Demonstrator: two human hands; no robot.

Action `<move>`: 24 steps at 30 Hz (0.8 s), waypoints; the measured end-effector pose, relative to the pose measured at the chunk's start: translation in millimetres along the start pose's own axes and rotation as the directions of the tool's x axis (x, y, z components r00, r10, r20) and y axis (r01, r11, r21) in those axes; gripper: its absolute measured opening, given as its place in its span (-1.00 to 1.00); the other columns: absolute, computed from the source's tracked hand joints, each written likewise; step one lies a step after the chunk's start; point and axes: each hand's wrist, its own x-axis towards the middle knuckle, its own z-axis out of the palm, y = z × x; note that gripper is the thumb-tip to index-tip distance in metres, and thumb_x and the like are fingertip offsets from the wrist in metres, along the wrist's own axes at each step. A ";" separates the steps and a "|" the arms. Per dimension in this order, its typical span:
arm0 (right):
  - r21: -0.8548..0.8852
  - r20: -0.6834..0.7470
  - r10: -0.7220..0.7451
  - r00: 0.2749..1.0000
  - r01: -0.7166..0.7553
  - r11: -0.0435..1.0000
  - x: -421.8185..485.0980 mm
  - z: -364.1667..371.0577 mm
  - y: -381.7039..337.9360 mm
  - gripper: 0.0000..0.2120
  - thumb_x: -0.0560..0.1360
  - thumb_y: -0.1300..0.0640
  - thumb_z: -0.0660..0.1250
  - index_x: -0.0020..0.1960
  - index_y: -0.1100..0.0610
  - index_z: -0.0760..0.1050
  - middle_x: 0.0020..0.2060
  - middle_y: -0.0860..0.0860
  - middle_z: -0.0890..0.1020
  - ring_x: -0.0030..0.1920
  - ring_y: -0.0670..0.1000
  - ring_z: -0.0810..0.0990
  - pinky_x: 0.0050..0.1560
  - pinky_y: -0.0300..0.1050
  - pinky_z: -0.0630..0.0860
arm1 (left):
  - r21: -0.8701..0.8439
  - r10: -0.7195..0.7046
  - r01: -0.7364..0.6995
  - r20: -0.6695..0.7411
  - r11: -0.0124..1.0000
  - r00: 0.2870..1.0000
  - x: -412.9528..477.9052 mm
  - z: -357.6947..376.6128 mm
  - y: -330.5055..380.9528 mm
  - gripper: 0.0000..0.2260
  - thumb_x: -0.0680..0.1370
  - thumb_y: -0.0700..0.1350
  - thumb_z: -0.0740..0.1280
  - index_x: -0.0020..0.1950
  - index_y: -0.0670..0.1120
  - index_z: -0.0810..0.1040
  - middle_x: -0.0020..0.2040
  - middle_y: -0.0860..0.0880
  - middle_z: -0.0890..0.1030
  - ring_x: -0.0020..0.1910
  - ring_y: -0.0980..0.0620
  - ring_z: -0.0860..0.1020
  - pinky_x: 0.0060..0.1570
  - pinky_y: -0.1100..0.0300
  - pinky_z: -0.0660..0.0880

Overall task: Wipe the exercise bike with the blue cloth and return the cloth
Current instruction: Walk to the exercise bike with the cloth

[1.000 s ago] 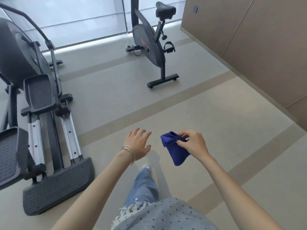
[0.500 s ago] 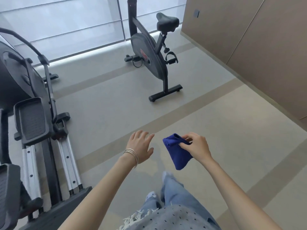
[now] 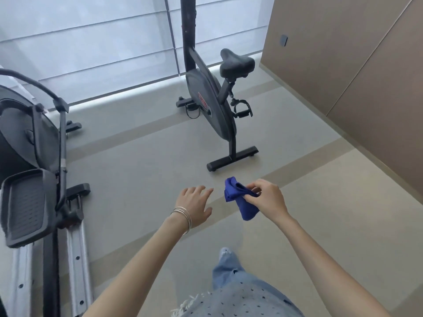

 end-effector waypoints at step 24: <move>-0.016 -0.039 0.059 0.997 -0.060 0.998 328.4 -47.6 -31.3 -0.86 0.32 0.16 0.42 -0.14 0.00 0.61 -0.19 -0.10 0.65 -0.17 -0.06 0.61 -0.14 -0.10 0.54 | -0.048 0.050 -0.052 -0.033 0.997 0.998 325.6 -108.0 -97.4 -0.49 0.53 0.08 0.19 0.45 0.03 0.19 0.43 -0.04 0.32 0.39 -0.09 0.31 0.37 0.05 0.23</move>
